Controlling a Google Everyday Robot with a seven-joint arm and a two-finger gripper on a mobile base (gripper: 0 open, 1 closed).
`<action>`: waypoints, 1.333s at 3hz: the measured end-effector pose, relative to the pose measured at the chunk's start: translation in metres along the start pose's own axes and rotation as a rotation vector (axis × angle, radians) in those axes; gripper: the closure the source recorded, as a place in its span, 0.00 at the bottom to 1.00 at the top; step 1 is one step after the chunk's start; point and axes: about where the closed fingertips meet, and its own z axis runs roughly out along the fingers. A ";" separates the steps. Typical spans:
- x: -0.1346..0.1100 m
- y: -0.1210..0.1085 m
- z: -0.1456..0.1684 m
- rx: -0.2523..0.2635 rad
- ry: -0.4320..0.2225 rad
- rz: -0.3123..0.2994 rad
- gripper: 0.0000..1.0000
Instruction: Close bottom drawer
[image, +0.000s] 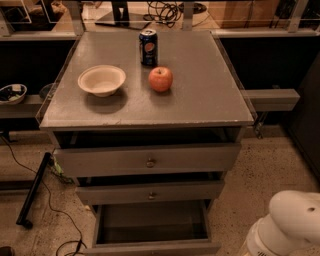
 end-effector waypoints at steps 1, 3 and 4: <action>-0.002 0.008 0.056 -0.055 0.040 0.036 1.00; 0.003 0.015 0.075 -0.084 0.053 0.048 1.00; -0.004 0.019 0.130 -0.131 0.053 0.063 1.00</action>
Offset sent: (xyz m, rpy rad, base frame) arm -0.0073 0.0145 -0.0444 -0.0048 0.0568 -0.0002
